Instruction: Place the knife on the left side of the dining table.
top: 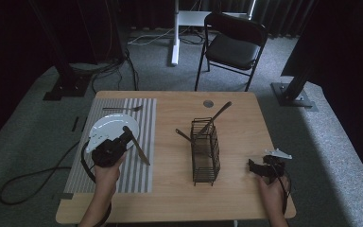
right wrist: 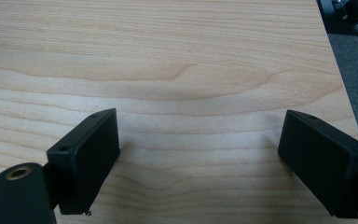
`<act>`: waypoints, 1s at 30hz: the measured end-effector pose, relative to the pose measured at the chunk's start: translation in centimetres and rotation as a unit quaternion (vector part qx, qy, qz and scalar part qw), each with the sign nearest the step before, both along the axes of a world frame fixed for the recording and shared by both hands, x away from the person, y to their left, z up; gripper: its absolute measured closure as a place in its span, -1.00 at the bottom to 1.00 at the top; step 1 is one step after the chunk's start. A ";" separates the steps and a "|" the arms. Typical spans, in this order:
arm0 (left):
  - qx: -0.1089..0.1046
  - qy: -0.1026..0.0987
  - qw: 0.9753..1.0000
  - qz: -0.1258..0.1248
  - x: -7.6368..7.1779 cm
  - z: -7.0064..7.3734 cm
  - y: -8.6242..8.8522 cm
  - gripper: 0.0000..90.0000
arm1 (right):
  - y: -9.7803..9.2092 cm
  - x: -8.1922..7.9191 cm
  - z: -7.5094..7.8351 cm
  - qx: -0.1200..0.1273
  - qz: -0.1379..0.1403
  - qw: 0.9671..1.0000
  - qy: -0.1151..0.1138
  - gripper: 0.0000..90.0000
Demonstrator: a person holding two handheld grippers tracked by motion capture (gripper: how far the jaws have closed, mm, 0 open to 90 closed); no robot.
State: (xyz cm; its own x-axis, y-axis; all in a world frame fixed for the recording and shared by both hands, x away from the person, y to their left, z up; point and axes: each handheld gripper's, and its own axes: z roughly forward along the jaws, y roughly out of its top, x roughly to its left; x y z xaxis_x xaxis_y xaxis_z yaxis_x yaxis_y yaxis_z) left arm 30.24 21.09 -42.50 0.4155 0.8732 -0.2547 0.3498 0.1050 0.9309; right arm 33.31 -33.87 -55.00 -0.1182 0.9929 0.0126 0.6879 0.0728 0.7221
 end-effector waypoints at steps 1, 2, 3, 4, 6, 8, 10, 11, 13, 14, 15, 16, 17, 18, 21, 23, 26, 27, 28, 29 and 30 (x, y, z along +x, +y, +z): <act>0.002 0.001 1.000 0.003 0.0 0.0 0.0 0.86 | 0.0 0.0 0.0 0.000 0.000 1.000 0.000 -0.74; 0.000 0.001 1.000 0.003 -0.1 0.0 0.1 0.86 | 0.0 0.0 0.0 0.000 0.000 1.000 0.000 -0.74; 0.001 0.001 1.000 0.003 -0.1 0.0 0.1 0.86 | 0.0 0.0 0.0 0.000 0.000 1.000 0.000 -0.73; 0.002 0.002 1.000 0.004 -0.1 0.0 0.1 0.86 | 0.0 0.0 0.0 0.001 -0.001 1.000 0.000 -0.74; 0.003 0.005 1.000 0.002 -0.2 0.1 0.3 0.86 | 0.0 0.0 0.0 0.000 0.000 1.000 0.000 -0.74; 0.005 0.007 1.000 0.001 -0.3 0.1 0.4 0.86 | 0.0 0.0 0.0 0.000 0.000 1.000 0.000 -0.73; 0.005 0.007 1.000 0.003 -0.4 0.1 0.5 0.86 | 0.0 0.0 0.0 0.000 0.000 1.000 0.000 -0.74; 0.002 0.008 1.000 0.004 -0.5 0.1 0.5 0.85 | 0.0 0.0 0.0 0.000 0.000 1.000 0.000 -0.73; -0.001 0.008 1.000 0.008 -0.6 -0.1 0.7 0.85 | 0.0 0.0 0.0 0.000 0.000 1.000 0.000 -0.73; -0.002 0.008 1.000 0.008 -0.7 -0.1 0.8 0.85 | 0.0 0.0 0.0 0.000 0.000 1.000 0.000 -0.73; -0.002 0.008 1.000 0.008 -0.7 -0.1 0.8 0.85 | 0.0 0.0 0.0 0.000 0.000 1.000 0.000 -0.73; -0.003 0.008 1.000 0.011 -0.8 -0.2 1.1 0.84 | 0.0 0.0 0.0 0.000 0.000 1.000 0.000 -0.74; -0.005 0.008 1.000 0.013 -0.9 -0.3 1.3 0.84 | 0.0 0.0 0.0 0.000 0.000 1.000 0.000 -0.74; -0.009 0.010 1.000 0.012 -1.0 -0.4 1.5 0.84 | 0.0 0.0 0.0 0.000 0.000 1.000 0.000 -0.73; -0.025 0.006 1.000 0.003 -1.1 -0.8 2.2 0.84 | 0.0 0.0 0.0 0.000 0.000 1.000 0.000 -0.74; -0.027 0.004 1.000 0.003 -1.3 -1.0 2.6 0.83 | 0.0 0.0 0.0 0.000 0.000 1.000 0.000 -0.73; -0.033 0.003 0.999 0.010 -1.4 -1.3 3.2 0.79 | 0.0 0.0 0.0 0.000 0.000 1.000 0.000 -0.74; -0.037 0.003 0.999 0.010 -1.5 -1.3 3.5 0.77 | 0.0 0.0 0.0 0.000 0.000 1.000 0.000 -0.73; -0.037 0.005 0.999 0.015 -1.5 -1.3 3.7 0.77 | 0.0 0.0 0.0 0.000 0.000 1.000 0.000 -0.73; -0.037 0.005 0.999 0.021 -1.5 -1.4 3.9 0.76 | 0.0 0.0 0.0 0.000 0.000 1.000 0.000 -0.73; -0.040 0.005 0.999 0.020 -1.6 -1.4 4.1 0.76 | 0.0 0.0 0.0 0.000 0.000 1.000 0.000 -0.73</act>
